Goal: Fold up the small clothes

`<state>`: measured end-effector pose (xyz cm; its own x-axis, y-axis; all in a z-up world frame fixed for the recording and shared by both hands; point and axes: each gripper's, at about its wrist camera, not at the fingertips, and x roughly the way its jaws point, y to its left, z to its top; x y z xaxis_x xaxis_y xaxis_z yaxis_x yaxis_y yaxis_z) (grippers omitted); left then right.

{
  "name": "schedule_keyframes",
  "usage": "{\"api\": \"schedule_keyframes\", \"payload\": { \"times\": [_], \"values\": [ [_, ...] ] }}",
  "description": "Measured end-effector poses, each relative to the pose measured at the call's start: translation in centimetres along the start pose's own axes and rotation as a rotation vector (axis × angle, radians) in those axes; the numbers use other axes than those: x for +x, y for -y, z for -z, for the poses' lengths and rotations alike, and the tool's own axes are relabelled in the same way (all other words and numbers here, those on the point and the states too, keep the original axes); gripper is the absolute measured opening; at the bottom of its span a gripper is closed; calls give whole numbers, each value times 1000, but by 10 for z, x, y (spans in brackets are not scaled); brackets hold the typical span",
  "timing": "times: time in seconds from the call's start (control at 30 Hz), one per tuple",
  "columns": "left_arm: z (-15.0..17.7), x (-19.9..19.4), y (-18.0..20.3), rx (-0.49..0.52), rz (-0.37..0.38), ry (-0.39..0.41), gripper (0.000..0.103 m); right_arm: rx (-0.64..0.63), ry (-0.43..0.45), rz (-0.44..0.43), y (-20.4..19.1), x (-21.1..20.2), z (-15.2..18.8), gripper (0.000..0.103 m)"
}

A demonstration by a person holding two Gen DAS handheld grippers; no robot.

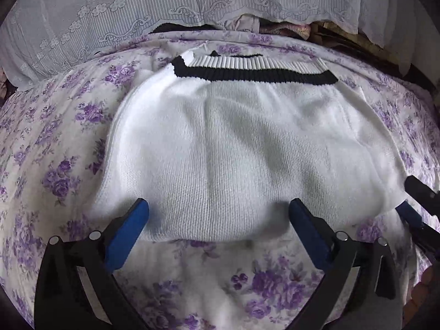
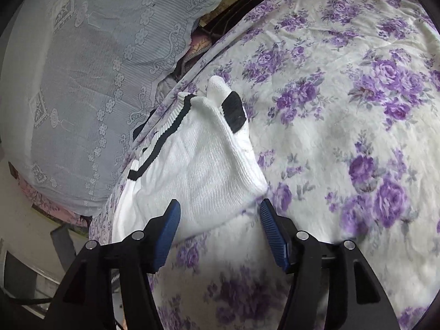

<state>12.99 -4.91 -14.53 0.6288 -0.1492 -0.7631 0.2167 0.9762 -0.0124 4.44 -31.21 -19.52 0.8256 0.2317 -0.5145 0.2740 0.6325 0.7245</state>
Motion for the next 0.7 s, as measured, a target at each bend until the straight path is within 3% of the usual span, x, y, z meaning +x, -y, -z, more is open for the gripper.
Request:
{"api": "schedule_keyframes", "payload": {
  "times": [0.13, 0.23, 0.3, 0.43, 0.7],
  "values": [
    [-8, -15, -16, -63, 24, 77, 99, 55, 29, 46, -9, 28, -20, 60],
    [-11, -6, -18, -62, 16, 46, 99, 88, 77, 54, -11, 42, -31, 54],
    [-11, 3, -16, -53, 2, 12, 99, 82, 103, 38, -7, 46, -30, 42],
    [-12, 9, -15, -45, -7, 2, 99, 95, 86, -26, 2, 43, -32, 36],
    [-12, 11, -14, -32, -24, 6, 99, 21, 32, -10, -10, 40, -19, 37]
  ]
}}
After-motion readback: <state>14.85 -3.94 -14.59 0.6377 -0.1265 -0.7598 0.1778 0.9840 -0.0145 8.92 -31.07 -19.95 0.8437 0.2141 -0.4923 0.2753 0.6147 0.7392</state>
